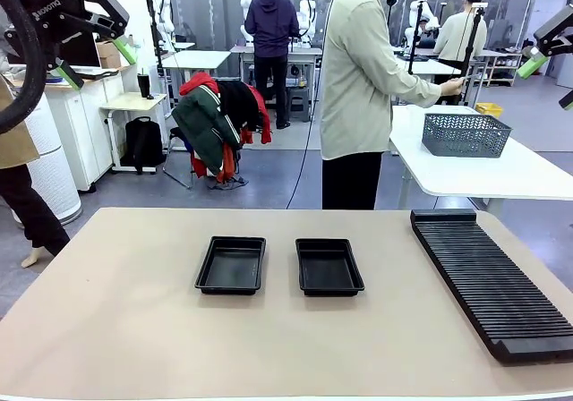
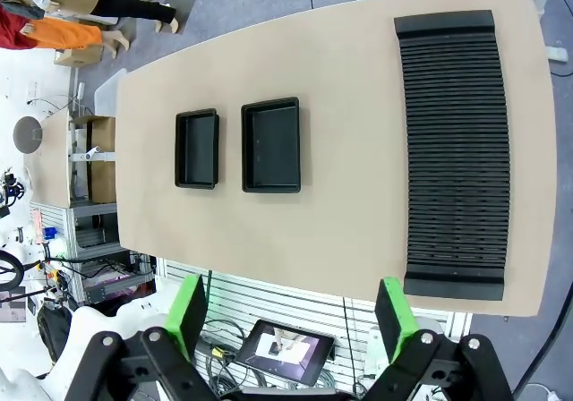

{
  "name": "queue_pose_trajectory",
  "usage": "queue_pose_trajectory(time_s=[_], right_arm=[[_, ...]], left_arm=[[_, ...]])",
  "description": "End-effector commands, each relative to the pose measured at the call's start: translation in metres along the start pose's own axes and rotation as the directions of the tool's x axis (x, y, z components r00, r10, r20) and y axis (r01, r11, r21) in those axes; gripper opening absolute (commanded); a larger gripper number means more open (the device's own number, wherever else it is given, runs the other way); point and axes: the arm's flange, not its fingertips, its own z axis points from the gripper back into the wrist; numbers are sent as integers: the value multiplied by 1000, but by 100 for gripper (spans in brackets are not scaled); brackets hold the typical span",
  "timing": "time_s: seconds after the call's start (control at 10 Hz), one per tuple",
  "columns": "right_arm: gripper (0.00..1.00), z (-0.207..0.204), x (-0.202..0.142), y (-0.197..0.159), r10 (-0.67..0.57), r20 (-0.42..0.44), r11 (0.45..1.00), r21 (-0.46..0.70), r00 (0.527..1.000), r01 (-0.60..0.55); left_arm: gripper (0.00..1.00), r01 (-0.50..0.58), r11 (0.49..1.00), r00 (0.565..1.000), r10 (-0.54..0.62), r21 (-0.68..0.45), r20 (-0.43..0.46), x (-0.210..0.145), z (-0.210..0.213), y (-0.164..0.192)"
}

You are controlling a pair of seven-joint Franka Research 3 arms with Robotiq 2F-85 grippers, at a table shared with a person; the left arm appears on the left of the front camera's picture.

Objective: Inspect and transfer BCBs to ESD trays.
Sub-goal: Pick up the Blank PCB from the PCB Rack and place it in the left ESD tray.

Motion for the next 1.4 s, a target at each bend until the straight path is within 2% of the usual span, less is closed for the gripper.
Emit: queue_pose_trajectory(time_s=[0.0, 0.6, 0.7, 1.3], right_arm=[[100, 1, 3, 4, -27, 6, 999, -32, 1000, 27], [100, 1, 2, 9, -23, 1, 999, -41, 1000, 23], [100, 0, 1, 3, 5, 0, 1000, -3, 1000, -5], [100, 0, 1, 3, 5, 0, 1000, -3, 1000, -5]], left_arm=[[100, -14, 999, 1000, 14, 37, -10, 3, 2, -3], [100, 0, 998, 1000, 1, 58, -22, 4, 2, -4], [100, 5, 1000, 1000, -5, 12, -7, 2, 0, -1], [100, 5, 1000, 1000, -5, 12, -7, 2, 0, -1]])
